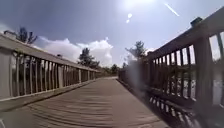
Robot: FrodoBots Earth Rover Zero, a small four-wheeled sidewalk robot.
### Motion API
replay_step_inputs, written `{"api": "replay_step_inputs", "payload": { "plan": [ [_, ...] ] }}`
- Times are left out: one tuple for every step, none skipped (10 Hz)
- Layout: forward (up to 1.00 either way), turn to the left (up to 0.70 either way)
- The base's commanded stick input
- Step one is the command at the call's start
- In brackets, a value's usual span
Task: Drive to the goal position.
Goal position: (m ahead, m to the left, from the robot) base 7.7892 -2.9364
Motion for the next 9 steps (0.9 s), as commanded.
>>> {"api": "replay_step_inputs", "payload": {
  "plan": [
    [0.45,0.02],
    [0.45,0.02],
    [0.45,0.02],
    [0.45,0.02],
    [0.45,0.02],
    [0.45,0.02],
    [0.45,0.02],
    [0.45,0.02],
    [0.45,0.02]
  ]
}}
